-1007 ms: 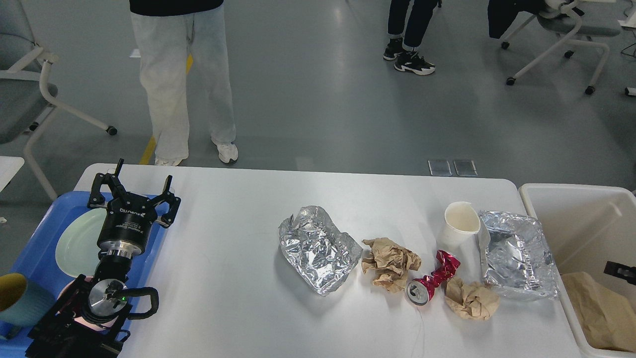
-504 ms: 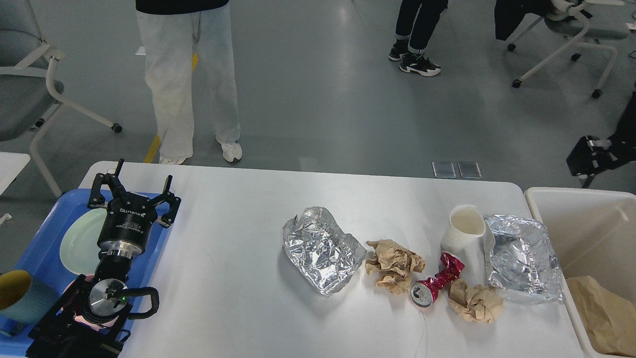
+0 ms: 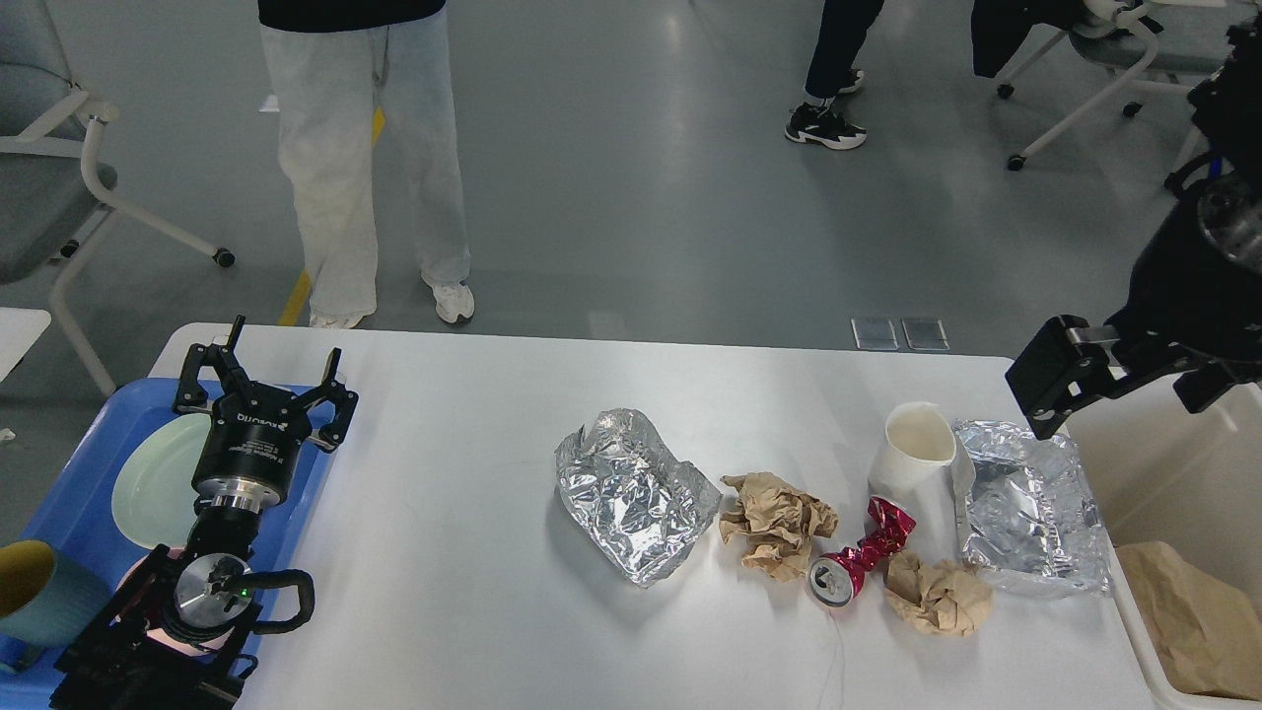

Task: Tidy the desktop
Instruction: 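Swing the right gripper over to the crumpled foil, then grasp the crumpled foil with the right gripper and lift it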

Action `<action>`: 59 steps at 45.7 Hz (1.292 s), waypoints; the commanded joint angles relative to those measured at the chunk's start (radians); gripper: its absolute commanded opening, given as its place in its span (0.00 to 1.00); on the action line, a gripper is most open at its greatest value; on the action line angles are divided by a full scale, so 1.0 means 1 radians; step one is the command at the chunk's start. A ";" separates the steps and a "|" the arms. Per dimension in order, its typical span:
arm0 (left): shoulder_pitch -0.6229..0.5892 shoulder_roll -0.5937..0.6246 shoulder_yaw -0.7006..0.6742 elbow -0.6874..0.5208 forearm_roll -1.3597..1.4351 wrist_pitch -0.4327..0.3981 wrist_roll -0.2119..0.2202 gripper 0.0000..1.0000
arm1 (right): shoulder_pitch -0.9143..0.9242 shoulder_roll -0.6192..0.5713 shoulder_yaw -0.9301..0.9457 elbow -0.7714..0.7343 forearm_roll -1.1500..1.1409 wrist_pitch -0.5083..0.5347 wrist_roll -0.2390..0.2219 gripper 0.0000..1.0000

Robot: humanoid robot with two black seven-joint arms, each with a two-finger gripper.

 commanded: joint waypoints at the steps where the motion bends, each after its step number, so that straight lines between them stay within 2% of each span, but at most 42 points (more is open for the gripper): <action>1: 0.000 0.000 0.000 -0.001 0.000 0.000 0.002 0.96 | -0.003 0.002 0.011 -0.002 0.007 -0.004 0.003 0.98; 7: 0.000 0.000 0.000 0.000 0.000 0.000 0.002 0.96 | -0.015 -0.006 0.039 -0.025 0.045 -0.008 0.003 0.98; 10: 0.000 0.000 0.000 -0.001 0.000 0.000 0.002 0.96 | -0.056 -0.015 0.056 -0.042 0.072 -0.018 0.002 0.91; 15: 0.000 0.000 0.000 -0.001 0.000 0.000 0.002 0.96 | -0.189 -0.020 0.155 -0.075 0.140 -0.082 -0.001 0.87; 19: 0.000 0.000 0.000 0.000 0.000 0.000 0.002 0.96 | -0.369 -0.001 0.249 -0.126 0.234 -0.175 -0.003 0.89; 21: 0.000 0.000 0.000 -0.001 0.000 0.000 0.002 0.96 | -0.499 0.026 0.316 -0.184 0.295 -0.243 -0.003 0.95; 27: 0.000 -0.002 0.000 -0.001 0.000 0.000 0.002 0.96 | -0.723 0.079 0.434 -0.273 0.418 -0.390 -0.003 0.96; 31: -0.002 -0.002 0.000 -0.001 0.000 0.000 0.002 0.96 | -0.847 0.103 0.510 -0.298 0.431 -0.499 -0.003 0.89; 38: -0.002 -0.002 0.000 -0.001 0.000 0.000 0.002 0.96 | -1.065 0.143 0.665 -0.364 0.429 -0.685 -0.004 0.87; 45: 0.000 0.000 0.000 -0.001 0.000 0.000 0.002 0.96 | -1.205 0.192 0.700 -0.413 0.431 -0.883 -0.001 0.74; 51: -0.002 -0.002 0.000 -0.001 0.000 0.000 0.002 0.96 | -1.268 0.243 0.720 -0.436 0.429 -1.047 -0.001 0.80; 54: -0.002 -0.002 0.000 -0.001 0.000 0.000 0.002 0.96 | -1.299 0.276 0.723 -0.470 0.429 -1.073 -0.001 0.89; 59: -0.002 -0.002 0.000 -0.001 0.000 0.000 0.002 0.96 | -1.365 0.296 0.725 -0.537 0.431 -1.087 -0.001 0.90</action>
